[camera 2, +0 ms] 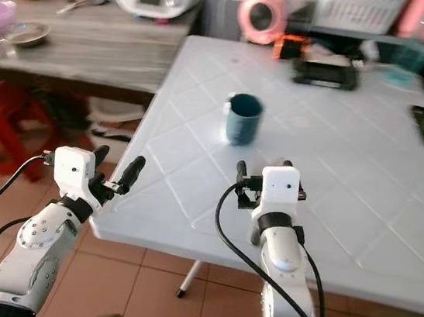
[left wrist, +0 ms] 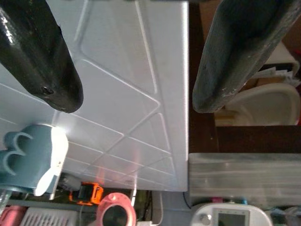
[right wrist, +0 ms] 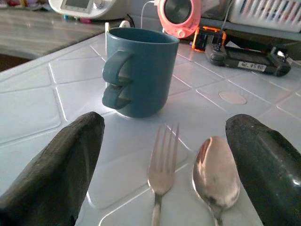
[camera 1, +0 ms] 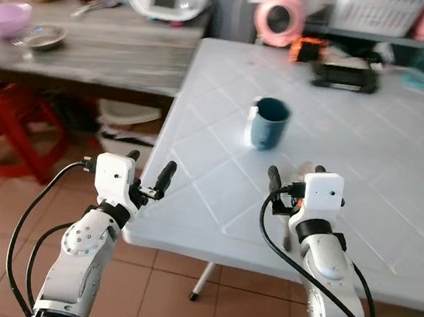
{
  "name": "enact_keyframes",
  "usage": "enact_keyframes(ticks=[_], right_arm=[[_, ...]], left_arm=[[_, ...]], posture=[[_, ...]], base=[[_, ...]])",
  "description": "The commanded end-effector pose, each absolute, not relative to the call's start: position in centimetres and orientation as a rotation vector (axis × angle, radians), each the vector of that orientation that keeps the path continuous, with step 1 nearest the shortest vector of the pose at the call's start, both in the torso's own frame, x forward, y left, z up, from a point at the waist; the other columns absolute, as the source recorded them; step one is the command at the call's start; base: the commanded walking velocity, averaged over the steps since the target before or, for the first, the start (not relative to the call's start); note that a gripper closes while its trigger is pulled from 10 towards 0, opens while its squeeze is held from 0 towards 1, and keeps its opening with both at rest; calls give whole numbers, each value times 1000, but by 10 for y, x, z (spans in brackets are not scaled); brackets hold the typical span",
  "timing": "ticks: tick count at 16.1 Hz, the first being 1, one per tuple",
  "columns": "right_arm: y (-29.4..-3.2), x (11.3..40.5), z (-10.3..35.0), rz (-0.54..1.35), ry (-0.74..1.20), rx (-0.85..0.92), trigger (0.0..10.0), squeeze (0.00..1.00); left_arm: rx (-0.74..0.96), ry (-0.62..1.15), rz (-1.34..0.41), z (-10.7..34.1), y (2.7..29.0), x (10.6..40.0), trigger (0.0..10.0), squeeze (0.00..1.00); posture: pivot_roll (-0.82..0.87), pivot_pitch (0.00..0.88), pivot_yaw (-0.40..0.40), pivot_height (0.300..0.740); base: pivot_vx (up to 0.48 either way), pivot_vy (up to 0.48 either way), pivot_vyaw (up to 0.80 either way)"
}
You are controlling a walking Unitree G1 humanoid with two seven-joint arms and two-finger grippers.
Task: Setting the table
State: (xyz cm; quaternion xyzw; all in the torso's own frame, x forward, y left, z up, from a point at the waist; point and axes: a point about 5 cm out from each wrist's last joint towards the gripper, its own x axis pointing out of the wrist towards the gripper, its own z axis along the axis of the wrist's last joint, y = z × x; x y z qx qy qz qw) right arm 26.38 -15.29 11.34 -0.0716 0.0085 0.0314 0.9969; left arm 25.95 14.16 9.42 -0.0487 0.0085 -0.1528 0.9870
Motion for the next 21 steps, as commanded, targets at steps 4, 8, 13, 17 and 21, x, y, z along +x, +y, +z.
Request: enact_keyframes(ticks=[4,8,13,17,21], right_arm=[[-157,267,119,5,11,-198,10000,0],[-159,267,104,-28,134,-111,10000,0],[-152,259,100,-43,155,-78,10000,0],[-136,261,100,-1,192,-49,10000,0],[-136,259,98,0,236,-47,10000,0]], left_arm=[[-115,37,-367,97,136,260,10000,0],[-75,41,-434,97,135,257,10000,0],[-76,46,-458,98,133,258,10000,0],[-71,46,-459,98,132,258,10000,0],[-69,44,-459,98,132,259,10000,0]], posture=[[-24,36,48,740],[-23,47,61,740],[-25,48,63,740],[-24,49,62,740],[-27,49,60,740]], base=[[0,0,0],[0,0,0],[0,0,0],[0,0,0],[0,0,0]])
